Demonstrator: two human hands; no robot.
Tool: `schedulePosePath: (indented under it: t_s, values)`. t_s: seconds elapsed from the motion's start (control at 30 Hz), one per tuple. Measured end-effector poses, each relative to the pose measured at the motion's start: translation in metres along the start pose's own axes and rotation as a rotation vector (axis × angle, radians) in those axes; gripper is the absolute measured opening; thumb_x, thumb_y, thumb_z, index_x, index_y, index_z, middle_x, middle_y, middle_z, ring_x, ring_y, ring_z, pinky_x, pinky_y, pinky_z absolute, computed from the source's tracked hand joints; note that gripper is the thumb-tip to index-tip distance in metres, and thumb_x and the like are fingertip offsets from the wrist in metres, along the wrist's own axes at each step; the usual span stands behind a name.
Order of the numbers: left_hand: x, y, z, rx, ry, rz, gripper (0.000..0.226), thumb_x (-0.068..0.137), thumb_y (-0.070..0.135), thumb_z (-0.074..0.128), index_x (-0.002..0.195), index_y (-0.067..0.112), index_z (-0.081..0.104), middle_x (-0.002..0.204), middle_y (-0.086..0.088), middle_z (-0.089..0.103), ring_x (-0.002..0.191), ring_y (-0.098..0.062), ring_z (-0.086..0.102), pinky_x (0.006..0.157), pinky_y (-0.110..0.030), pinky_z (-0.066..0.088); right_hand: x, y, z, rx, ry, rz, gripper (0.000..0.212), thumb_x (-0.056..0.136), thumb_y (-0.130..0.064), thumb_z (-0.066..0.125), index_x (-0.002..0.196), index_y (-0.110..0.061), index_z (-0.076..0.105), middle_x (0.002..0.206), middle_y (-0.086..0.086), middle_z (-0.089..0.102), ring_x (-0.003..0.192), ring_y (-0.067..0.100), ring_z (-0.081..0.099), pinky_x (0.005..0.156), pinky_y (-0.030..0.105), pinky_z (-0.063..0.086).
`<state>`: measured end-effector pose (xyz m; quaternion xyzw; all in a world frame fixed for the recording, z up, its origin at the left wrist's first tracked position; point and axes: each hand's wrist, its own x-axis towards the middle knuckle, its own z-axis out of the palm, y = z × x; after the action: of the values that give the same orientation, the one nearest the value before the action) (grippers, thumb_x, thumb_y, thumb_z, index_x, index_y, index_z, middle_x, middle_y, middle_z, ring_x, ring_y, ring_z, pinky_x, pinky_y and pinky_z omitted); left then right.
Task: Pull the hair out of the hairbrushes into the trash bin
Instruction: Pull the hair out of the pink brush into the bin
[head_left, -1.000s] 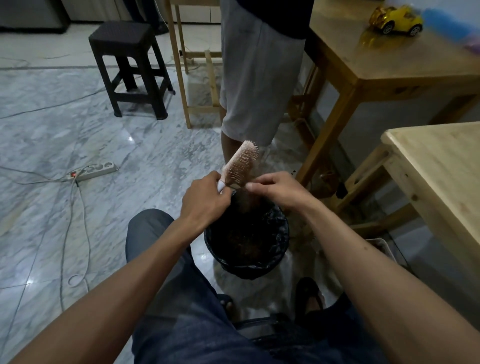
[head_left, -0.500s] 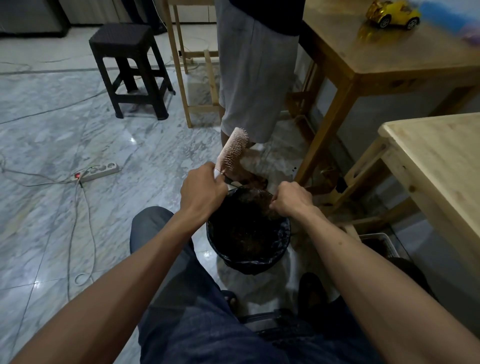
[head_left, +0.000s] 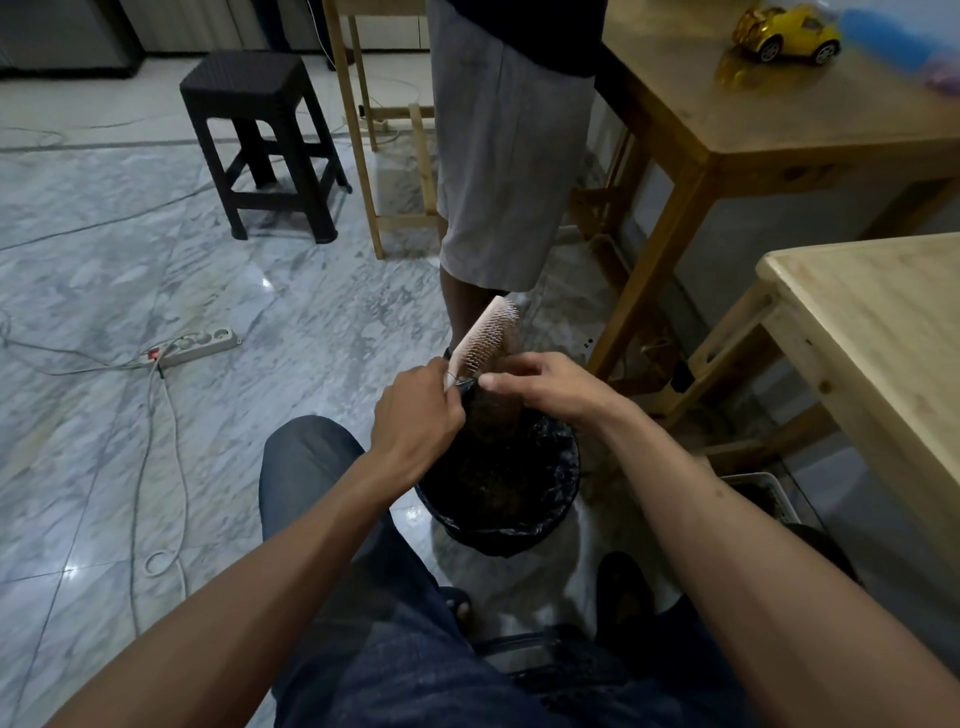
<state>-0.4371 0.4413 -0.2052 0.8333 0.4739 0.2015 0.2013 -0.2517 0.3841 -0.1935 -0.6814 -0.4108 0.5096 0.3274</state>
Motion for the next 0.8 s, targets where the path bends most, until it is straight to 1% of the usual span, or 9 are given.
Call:
schedulePosePath:
  t_s: [0.07,0.13,0.23,0.33,0.43,0.5,0.63,0.73,0.8]
  values:
    - [0.002,0.002,0.001,-0.007,0.002,0.013,0.009,0.088,0.020,0.052,0.084,0.013,0.055,0.065,-0.005,0.054,0.057,-0.028,0.049,0.050,-0.032,0.027,0.002,0.006,0.004,-0.006,0.087,-0.043,0.015,0.088,-0.031,0.081,0.097,-0.019,0.082,0.096,-0.001,0.082,0.093,0.009,0.075,0.097,0.032,0.057]
    - [0.006,-0.001,0.001,-0.013,0.024,-0.002,0.011,0.088,0.020,0.052,0.083,0.011,0.055,0.066,-0.006,0.054,0.058,-0.029,0.049,0.051,-0.033,0.027,0.002,0.014,0.004,-0.126,0.168,-0.045,0.014,0.090,-0.028,0.080,0.086,-0.015,0.084,0.086,0.000,0.082,0.083,0.007,0.072,0.087,0.027,0.055]
    - [0.012,-0.007,-0.003,-0.006,0.083,-0.043,0.013,0.089,0.019,0.052,0.080,0.010,0.053,0.067,-0.008,0.055,0.059,-0.029,0.049,0.050,-0.033,0.027,-0.003,0.023,-0.003,-0.327,0.194,0.011,0.011,0.091,-0.029,0.079,0.088,-0.021,0.085,0.084,-0.006,0.080,0.082,0.002,0.069,0.076,0.021,0.049]
    - [0.018,-0.007,-0.007,-0.021,0.173,-0.079,0.018,0.092,0.018,0.051,0.077,0.011,0.047,0.065,-0.008,0.054,0.058,-0.029,0.048,0.052,-0.035,0.030,-0.005,0.033,-0.010,-0.455,0.225,0.088,0.007,0.090,-0.028,0.079,0.092,-0.023,0.085,0.089,-0.007,0.079,0.089,0.008,0.070,0.082,0.031,0.058]
    - [0.023,-0.004,-0.008,-0.017,0.197,-0.057,0.016,0.093,0.019,0.051,0.079,0.012,0.047,0.066,-0.007,0.054,0.057,-0.029,0.048,0.051,-0.035,0.032,-0.005,0.036,-0.012,-0.436,0.290,0.123,0.008,0.091,-0.027,0.079,0.094,-0.022,0.085,0.091,-0.005,0.079,0.094,0.014,0.072,0.086,0.036,0.059]
    - [0.023,-0.003,-0.008,-0.001,0.181,-0.031,0.016,0.093,0.020,0.051,0.080,0.010,0.051,0.066,-0.008,0.056,0.057,-0.029,0.050,0.051,-0.037,0.036,-0.005,0.032,-0.014,-0.409,0.280,0.123,0.016,0.094,-0.021,0.075,0.108,-0.022,0.082,0.107,-0.001,0.079,0.107,0.017,0.070,0.093,0.034,0.056]
    - [0.016,-0.004,-0.001,0.025,0.138,0.010,0.015,0.093,0.021,0.051,0.087,0.009,0.057,0.070,-0.008,0.057,0.058,-0.027,0.050,0.050,-0.034,0.033,-0.004,0.018,-0.017,-0.306,0.138,0.142,0.067,0.085,-0.019,0.067,0.150,-0.026,0.052,0.141,0.003,0.058,0.119,0.019,0.062,0.093,0.031,0.053]
    - [0.010,-0.004,0.004,0.038,0.105,0.014,0.014,0.093,0.020,0.051,0.089,0.008,0.058,0.069,-0.006,0.055,0.057,-0.025,0.048,0.049,-0.032,0.026,-0.002,0.010,-0.015,-0.076,0.177,0.067,0.075,0.084,-0.033,0.075,0.154,-0.025,0.047,0.149,0.004,0.054,0.123,0.015,0.056,0.096,0.029,0.047]
    - [0.007,-0.002,0.006,0.033,0.084,0.019,0.014,0.093,0.021,0.052,0.090,0.009,0.058,0.070,-0.006,0.055,0.057,-0.025,0.048,0.050,-0.032,0.027,-0.003,0.007,-0.012,-0.010,0.160,0.026,0.074,0.085,-0.045,0.079,0.150,-0.020,0.053,0.139,-0.001,0.061,0.119,0.012,0.060,0.090,0.023,0.047]
